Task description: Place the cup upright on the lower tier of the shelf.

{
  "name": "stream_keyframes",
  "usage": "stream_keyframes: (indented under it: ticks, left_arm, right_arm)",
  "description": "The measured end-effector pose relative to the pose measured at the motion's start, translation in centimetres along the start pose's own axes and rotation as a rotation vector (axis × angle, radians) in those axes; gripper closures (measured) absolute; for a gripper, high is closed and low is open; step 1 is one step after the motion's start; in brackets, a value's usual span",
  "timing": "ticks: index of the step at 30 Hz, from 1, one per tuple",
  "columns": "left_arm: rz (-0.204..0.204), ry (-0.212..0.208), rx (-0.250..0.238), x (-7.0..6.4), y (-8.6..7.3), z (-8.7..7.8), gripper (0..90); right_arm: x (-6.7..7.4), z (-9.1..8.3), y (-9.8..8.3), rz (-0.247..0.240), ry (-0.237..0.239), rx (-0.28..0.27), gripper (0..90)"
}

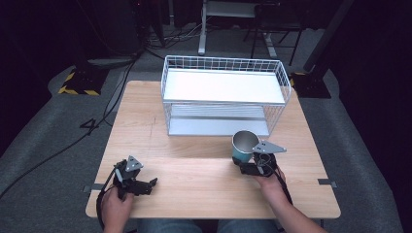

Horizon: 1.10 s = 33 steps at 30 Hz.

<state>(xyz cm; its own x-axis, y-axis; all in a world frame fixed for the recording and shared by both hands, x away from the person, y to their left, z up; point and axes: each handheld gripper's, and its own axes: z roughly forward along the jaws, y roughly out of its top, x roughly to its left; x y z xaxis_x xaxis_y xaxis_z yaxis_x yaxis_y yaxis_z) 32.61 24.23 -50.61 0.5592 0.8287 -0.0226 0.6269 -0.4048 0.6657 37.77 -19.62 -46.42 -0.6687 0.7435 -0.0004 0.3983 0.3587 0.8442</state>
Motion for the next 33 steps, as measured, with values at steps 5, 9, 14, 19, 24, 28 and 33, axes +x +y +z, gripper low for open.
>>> stream_keyframes:
  ticks: [5, 9, 14, 19, 24, 28, 33]
  left_arm:
    - [0.002, 0.001, 0.0, 0.0, 0.0, 0.0, 0.1]
    - [-0.001, 0.002, 0.002, 0.0, 0.1, 0.0, 0.1]
    - [-0.005, 0.009, 0.006, 0.0, 0.2, 0.1, 0.1]
    - [-0.01, 0.014, 0.005, -0.2, 0.2, 0.1, 0.1]
    - [-0.01, 0.013, 0.005, -0.2, 0.2, 0.1, 0.1]
    - [-0.01, 0.013, 0.005, -0.2, 0.2, 0.1, 0.1]
    - [-0.02, 0.017, 0.0, -0.1, 0.0, 0.0, 0.1]
  right_arm:
    - [-0.2, 0.6, 1.0, -0.001, -0.007, -0.003, 24.6]
    - [-0.4, 1.1, 1.6, 0.01, -0.009, 0.001, 24.6]
    - [-0.5, 2.1, 2.7, 0.018, -0.012, 0.009, 24.6]
    - [-0.4, 2.9, 3.4, 0.015, -0.018, 0.011, 24.6]
    - [-0.4, 4.2, 4.2, 0.009, -0.028, 0.016, 24.5]
    - [-0.5, 5.4, 4.9, 0.013, -0.034, 0.011, 24.5]
    - [-0.7, 6.7, 5.5, 0.025, -0.041, 0.004, 24.5]
